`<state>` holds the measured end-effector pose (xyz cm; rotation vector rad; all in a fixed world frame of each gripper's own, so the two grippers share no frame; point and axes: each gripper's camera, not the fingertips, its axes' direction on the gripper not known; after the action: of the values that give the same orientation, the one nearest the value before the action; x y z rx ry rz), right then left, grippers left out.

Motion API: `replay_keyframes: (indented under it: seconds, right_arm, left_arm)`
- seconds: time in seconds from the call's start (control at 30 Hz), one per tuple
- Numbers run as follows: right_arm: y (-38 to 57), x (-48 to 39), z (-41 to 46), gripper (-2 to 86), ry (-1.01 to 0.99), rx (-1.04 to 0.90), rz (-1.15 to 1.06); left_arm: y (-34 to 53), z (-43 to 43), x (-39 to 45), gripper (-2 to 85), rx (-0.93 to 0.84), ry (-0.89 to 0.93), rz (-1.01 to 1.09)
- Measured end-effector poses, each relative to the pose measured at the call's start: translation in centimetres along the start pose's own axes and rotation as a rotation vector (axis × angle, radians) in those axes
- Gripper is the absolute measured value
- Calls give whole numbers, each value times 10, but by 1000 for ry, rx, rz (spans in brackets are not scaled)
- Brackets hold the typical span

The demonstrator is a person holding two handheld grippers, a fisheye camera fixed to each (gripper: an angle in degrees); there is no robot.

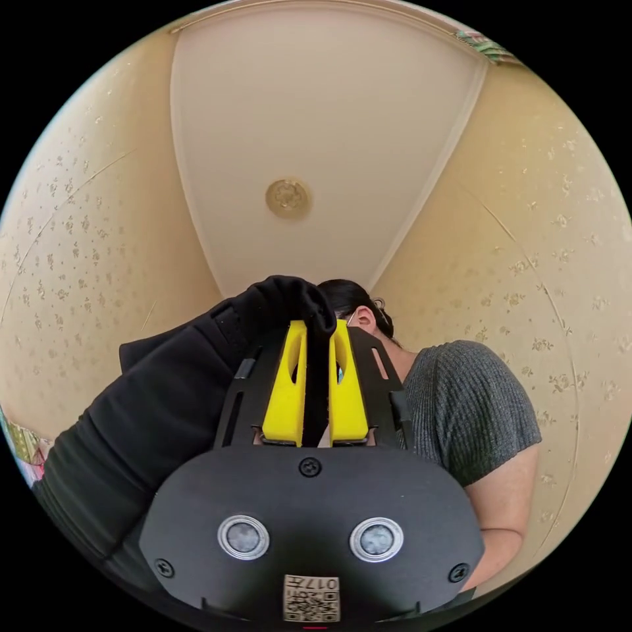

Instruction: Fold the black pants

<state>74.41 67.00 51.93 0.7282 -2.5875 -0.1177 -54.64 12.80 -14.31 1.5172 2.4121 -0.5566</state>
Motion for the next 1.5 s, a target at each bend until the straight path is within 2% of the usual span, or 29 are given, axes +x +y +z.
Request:
replay_keyframes:
  seconds: [0.13, 0.2, 0.33, 0.47, 0.53, 0.6, 0.67, 0.83, 0.93, 1.03, 1.1, 1.17, 1.2, 1.3, 1.33, 1.37, 1.4, 1.43, 1.47, 1.5]
  right_arm:
    - [13, -13, 18, 31, -168, -7, -148]
    - [14, -20, 27, 31, -177, 0, -177]
    - [0, -39, 47, 30, -139, 0, -209]
    - [-20, -56, 51, 30, -16, 33, -212]
    - [-38, -64, 54, 30, 67, 65, -184]
    - [-55, -76, 61, 30, 93, 52, -209]
    - [-74, -92, 71, 30, 76, 41, -258]
    - [-118, -167, 133, 31, -94, -3, -484]
    - [-119, -203, 187, 33, -159, -140, -589]
    - [-102, -209, 225, 35, -124, -265, -608]
    - [-90, -199, 234, 36, -63, -315, -596]
    - [-80, -178, 235, 36, 46, -355, -559]
    - [-75, -155, 231, 35, 154, -376, -515]
    - [-61, -78, 200, 33, 484, -387, -383]
    - [-56, -41, 180, 31, 610, -391, -328]
    - [-55, -21, 168, 30, 680, -403, -301]
    - [-52, 19, 141, 27, 832, -424, -246]
    - [-51, 58, 107, 24, 990, -425, -182]
    - [-51, 77, 87, 22, 1073, -413, -137]
    - [-50, 111, 37, 18, 1234, -330, -6]
  left_arm:
    - [-10, -10, -18, 58, 66, 14, -57]
    - [-19, -15, -33, 57, 102, -11, -118]
    - [-45, -17, -81, 57, 127, -201, -313]
    - [-72, 8, -154, 53, 30, -361, -458]
    - [-83, 33, -196, 52, -33, -381, -511]
    - [-92, 69, -240, 52, -107, -360, -540]
    - [-103, 125, -301, 51, -165, -264, -614]
    - [-160, 200, -380, 51, -58, 33, -638]
    - [-227, 196, -388, 51, 23, 155, -498]
    - [-279, 148, -379, 53, 62, 150, -386]
    - [-294, 102, -372, 54, 71, 84, -375]
    - [-298, 29, -360, 55, 54, -86, -373]
    - [-296, 9, -357, 55, 51, -143, -380]
    - [-264, -104, -348, 55, 33, -471, -502]
    - [-245, -147, -344, 57, -18, -632, -550]
    - [-219, -193, -343, 59, -68, -787, -656]
    - [-204, -216, -344, 61, -101, -859, -722]
    - [-168, -264, -344, 63, -163, -1029, -887]
    - [-124, -319, -334, 63, -115, -1220, -1115]
    - [-103, -344, -323, 56, -45, -1292, -1220]
